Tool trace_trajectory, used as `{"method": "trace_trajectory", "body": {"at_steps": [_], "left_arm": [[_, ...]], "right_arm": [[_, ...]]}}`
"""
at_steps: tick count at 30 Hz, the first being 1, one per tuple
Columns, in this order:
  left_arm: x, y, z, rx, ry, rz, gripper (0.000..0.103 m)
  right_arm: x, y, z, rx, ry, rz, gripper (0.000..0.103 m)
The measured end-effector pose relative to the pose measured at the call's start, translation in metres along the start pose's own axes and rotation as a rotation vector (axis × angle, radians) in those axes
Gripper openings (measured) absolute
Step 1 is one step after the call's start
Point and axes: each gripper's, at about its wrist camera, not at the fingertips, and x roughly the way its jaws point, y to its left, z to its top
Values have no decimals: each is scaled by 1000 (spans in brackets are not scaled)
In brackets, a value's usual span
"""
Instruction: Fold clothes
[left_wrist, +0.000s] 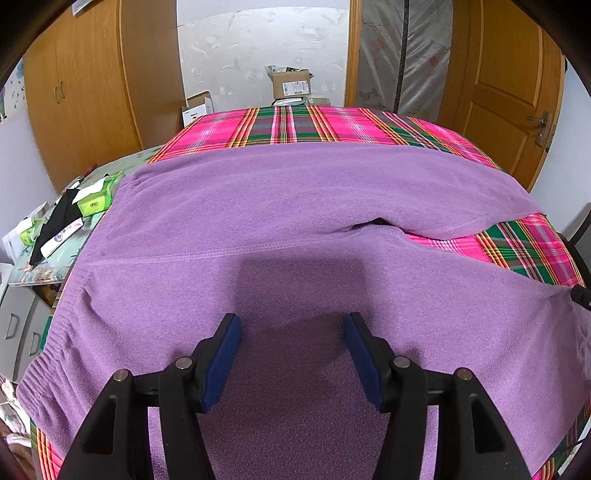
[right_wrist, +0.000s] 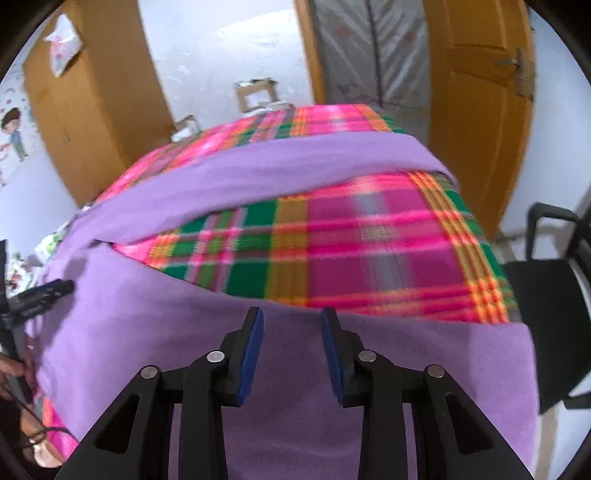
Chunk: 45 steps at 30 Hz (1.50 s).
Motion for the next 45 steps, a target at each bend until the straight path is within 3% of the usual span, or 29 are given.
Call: {"method": "trace_trajectory", "body": {"at_steps": [6, 10, 23, 31, 36, 41, 45], "left_arm": [[1, 1, 1, -3, 1, -3, 60], [1, 1, 1, -4, 1, -4, 60], [0, 1, 1, -8, 0, -7, 60], [-30, 17, -20, -44, -29, -43, 60], [-57, 49, -40, -81, -81, 41, 60], [-52, 97, -56, -189, -27, 152, 60], [-55, 109, -62, -210, -30, 158, 60]], "right_arm": [[34, 45, 20, -89, 45, 56, 27], [46, 40, 22, -76, 61, 39, 20], [21, 24, 6, -43, 37, 51, 21], [-4, 41, 0, -109, 12, 150, 21], [-2, 55, -12, -135, 51, 217, 21], [7, 66, -15, -147, 78, 245, 21], [9, 70, -13, -153, 69, 241, 23]]}}
